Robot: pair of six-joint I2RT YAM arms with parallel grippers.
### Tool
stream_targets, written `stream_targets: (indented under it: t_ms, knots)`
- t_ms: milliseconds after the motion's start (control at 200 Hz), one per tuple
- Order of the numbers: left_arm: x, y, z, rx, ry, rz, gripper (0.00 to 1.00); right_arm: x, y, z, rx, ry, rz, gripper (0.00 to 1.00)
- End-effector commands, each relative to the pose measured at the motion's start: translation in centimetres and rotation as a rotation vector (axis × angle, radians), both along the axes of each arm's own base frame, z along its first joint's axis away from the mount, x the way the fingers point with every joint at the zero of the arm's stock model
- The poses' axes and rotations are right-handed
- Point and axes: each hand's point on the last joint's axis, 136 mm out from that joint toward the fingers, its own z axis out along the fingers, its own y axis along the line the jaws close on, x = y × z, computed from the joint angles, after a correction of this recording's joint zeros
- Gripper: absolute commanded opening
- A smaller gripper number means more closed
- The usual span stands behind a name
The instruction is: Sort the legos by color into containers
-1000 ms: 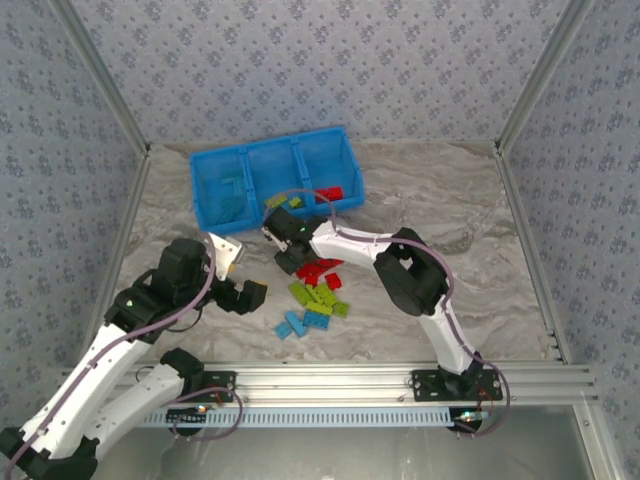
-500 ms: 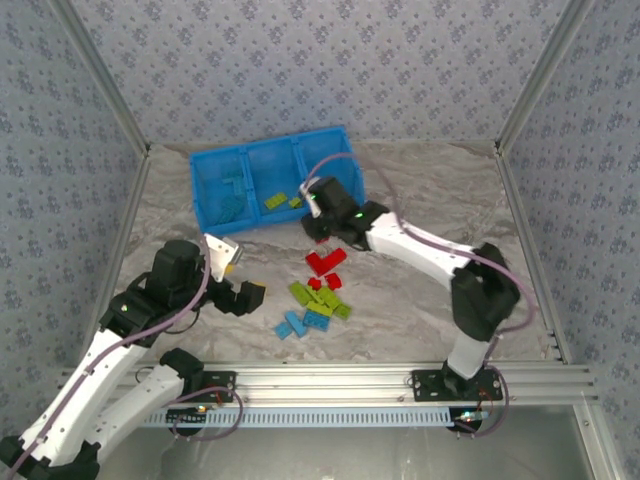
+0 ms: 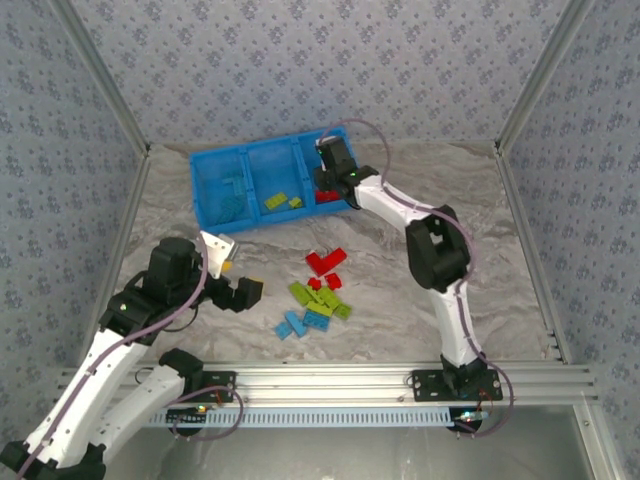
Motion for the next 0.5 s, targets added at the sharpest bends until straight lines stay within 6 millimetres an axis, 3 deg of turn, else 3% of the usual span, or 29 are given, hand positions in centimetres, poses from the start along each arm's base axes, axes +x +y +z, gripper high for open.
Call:
stream_targets:
  t_ms: [0, 85, 225, 370, 495]
  knots:
    - [0.0, -0.3, 0.4, -0.010, -0.012, -0.021, 0.99, 1.7, -0.2, 0.6, -0.030, 0.016, -0.032, 0.36]
    - [-0.1, -0.2, 0.4, -0.010, -0.012, -0.020, 0.99, 2.8, -0.4, 0.8, -0.036, 0.032, -0.044, 0.45]
    - [0.0, -0.1, 0.4, -0.007, -0.020, -0.013, 0.99, 2.6, -0.3, 2.4, -0.040, 0.044, -0.032, 0.55]
    - [0.3, 0.2, -0.1, 0.015, -0.005, 0.006, 0.99, 0.3, -0.8, 4.7, -0.048, 0.069, -0.013, 0.57]
    - [0.4, 0.2, -0.2, 0.017, 0.001, 0.012, 0.99, -3.0, -1.5, 6.8, -0.030, 0.077, 0.021, 0.58]
